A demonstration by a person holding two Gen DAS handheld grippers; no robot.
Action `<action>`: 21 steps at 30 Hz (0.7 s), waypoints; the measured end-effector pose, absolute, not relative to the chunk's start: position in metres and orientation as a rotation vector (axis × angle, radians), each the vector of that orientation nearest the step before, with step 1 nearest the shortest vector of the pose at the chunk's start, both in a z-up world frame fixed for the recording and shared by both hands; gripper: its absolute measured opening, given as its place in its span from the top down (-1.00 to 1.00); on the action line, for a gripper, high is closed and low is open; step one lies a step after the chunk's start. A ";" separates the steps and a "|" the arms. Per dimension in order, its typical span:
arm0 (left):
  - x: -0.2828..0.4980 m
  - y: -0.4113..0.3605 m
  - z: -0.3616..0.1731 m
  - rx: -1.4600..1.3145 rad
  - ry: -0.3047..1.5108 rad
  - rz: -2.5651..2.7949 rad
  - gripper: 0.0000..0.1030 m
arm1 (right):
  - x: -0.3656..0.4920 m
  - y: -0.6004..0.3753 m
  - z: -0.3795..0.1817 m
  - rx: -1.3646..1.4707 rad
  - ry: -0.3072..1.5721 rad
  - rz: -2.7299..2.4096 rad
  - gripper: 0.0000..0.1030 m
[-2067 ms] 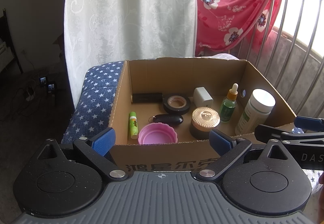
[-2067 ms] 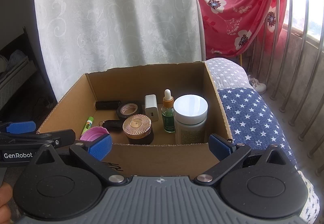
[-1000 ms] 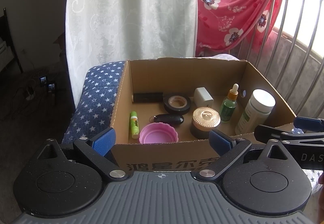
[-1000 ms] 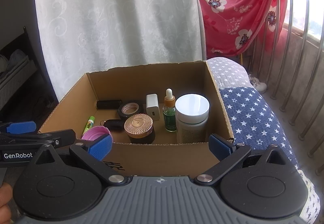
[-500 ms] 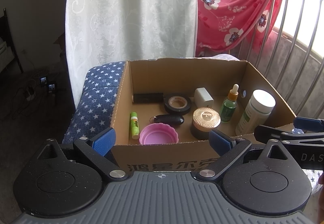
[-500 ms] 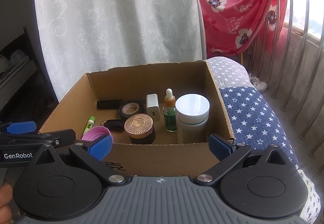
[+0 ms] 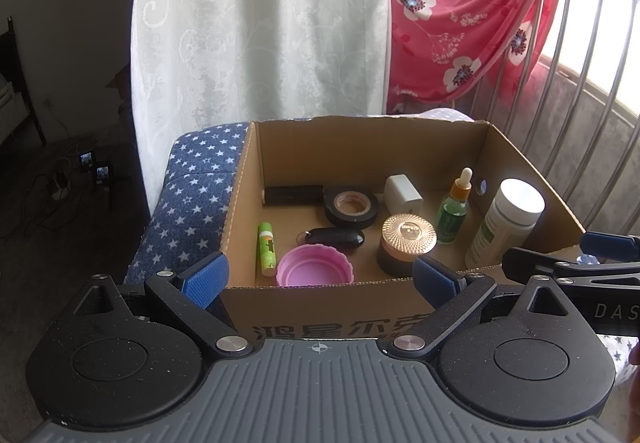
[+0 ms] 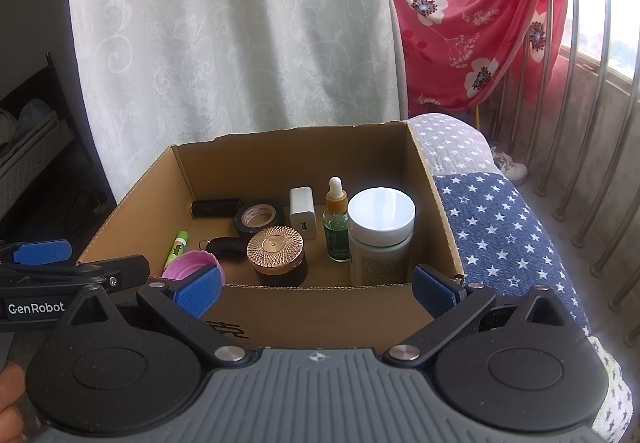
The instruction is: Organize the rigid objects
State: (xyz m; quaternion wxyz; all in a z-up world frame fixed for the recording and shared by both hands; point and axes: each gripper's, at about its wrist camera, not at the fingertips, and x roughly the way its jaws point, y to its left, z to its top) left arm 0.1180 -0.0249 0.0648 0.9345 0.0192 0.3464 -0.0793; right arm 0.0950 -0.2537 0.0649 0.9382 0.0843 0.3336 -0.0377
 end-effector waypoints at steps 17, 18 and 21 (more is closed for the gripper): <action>0.117 -0.025 0.065 0.038 0.708 -0.162 -0.92 | 0.094 -0.253 0.066 0.173 0.682 -0.077 -1.00; 0.117 -0.025 0.065 0.038 0.707 -0.161 -0.92 | 0.095 -0.253 0.066 0.173 0.682 -0.077 -1.00; 0.117 -0.025 0.065 0.038 0.707 -0.161 -0.92 | 0.095 -0.253 0.066 0.172 0.682 -0.077 -1.00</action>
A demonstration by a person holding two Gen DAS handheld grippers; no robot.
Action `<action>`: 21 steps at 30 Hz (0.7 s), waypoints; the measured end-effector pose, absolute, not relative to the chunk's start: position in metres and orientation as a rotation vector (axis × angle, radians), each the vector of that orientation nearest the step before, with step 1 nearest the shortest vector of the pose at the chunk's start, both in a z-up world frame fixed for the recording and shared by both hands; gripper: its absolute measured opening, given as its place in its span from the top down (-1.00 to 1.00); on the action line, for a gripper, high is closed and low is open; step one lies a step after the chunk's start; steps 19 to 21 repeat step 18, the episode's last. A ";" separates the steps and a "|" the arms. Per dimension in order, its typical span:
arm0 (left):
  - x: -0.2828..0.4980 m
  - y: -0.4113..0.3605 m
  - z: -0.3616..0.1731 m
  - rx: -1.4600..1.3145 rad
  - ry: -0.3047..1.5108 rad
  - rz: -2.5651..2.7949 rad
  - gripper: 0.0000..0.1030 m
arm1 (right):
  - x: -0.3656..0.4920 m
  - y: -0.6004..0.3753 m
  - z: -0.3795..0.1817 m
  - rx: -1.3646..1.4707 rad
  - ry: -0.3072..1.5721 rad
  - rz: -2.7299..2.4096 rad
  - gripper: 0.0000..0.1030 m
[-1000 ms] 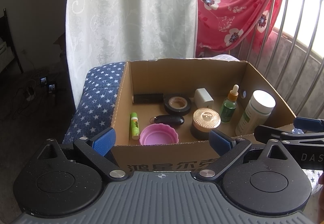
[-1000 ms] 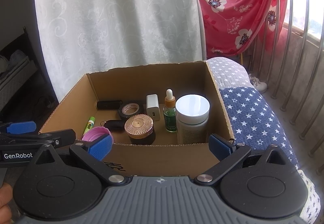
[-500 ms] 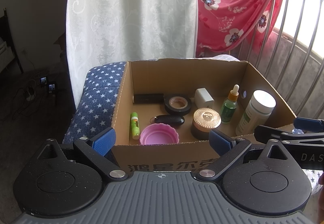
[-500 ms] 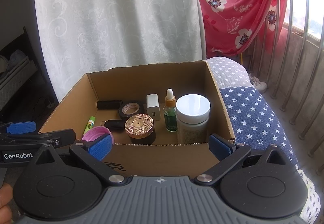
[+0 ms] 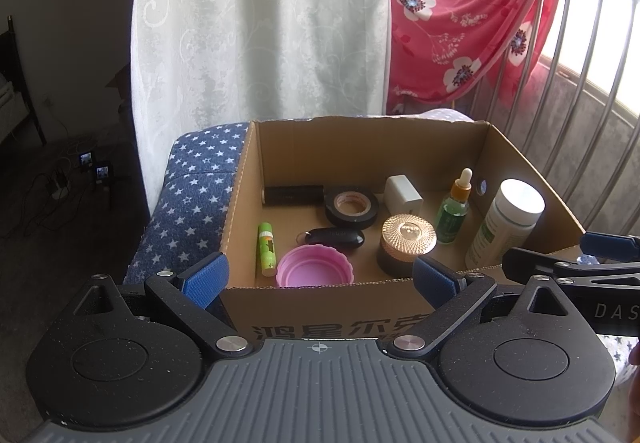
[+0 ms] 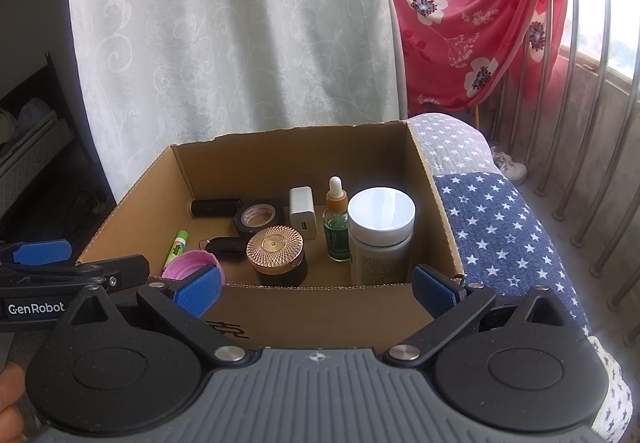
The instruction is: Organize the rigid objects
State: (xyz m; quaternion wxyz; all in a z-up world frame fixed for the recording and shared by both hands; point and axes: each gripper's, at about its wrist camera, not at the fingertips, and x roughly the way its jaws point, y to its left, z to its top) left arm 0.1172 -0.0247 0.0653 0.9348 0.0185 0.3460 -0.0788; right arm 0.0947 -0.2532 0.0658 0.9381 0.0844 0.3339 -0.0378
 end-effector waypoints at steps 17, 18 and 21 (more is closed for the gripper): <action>0.116 -0.025 0.066 0.036 0.706 -0.159 -0.92 | 0.095 -0.253 0.066 0.172 0.682 -0.077 -1.00; 0.116 -0.025 0.066 0.036 0.706 -0.159 -0.92 | 0.094 -0.253 0.066 0.172 0.683 -0.077 -1.00; 0.116 -0.025 0.066 0.036 0.706 -0.159 -0.92 | 0.094 -0.253 0.066 0.172 0.683 -0.077 -1.00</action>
